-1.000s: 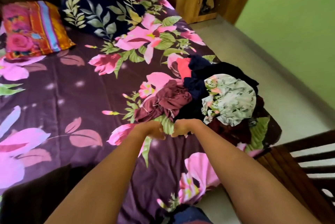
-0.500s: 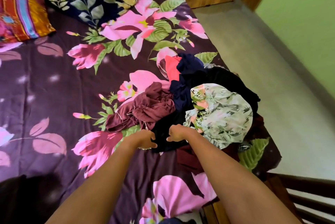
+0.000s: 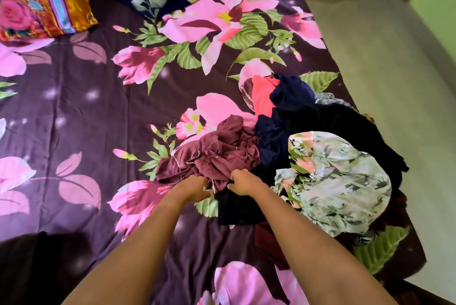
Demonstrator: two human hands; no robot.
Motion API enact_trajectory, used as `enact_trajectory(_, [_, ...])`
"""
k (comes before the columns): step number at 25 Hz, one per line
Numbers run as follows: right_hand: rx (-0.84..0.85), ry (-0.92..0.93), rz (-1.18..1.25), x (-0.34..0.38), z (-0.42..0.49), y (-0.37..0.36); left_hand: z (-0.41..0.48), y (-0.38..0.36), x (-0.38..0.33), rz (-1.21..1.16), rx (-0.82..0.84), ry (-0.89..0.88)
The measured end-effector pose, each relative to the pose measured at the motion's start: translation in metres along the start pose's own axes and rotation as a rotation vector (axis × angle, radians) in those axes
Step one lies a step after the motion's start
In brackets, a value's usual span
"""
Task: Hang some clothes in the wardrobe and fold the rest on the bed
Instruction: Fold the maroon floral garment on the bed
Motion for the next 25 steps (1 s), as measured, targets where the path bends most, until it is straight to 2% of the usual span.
enact_trajectory(6, [-0.163, -0.019, 0.004, 0.019, 0.026, 0.008, 0.022, -0.001, 0.035, -0.086, -0.053, 0.077])
enact_trajectory(10, [-0.26, -0.102, -0.015, 0.018, 0.043, 0.008, 0.038, 0.003, 0.058, -0.307, -0.181, 0.18])
enact_trajectory(14, [-0.265, -0.163, -0.06, 0.014, 0.058, -0.002, 0.051, 0.002, 0.068, -0.496, -0.211, 0.232])
enact_trajectory(18, [-0.4, -0.122, -0.173, 0.013, 0.063, -0.005, 0.058, 0.001, 0.073, -0.602, -0.231, 0.266])
enact_trajectory(20, [-0.463, -0.06, -0.057, 0.01, 0.06, -0.006, 0.059, 0.002, 0.073, -0.655, -0.249, 0.29])
enact_trajectory(23, [-0.6, -0.051, 0.272, 0.002, 0.039, 0.0, 0.053, 0.004, 0.068, -0.819, -0.287, 0.304])
enact_trajectory(25, [-0.696, 0.011, 0.401, 0.006, 0.023, 0.014, 0.044, 0.018, 0.051, -0.865, -0.348, 0.18])
Point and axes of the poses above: each hand's wrist, its own z-axis towards the middle knuckle, its own y-axis out of the back of the hand, x = y × z, the point moved 7 cm from there along z, towards the middle knuckle
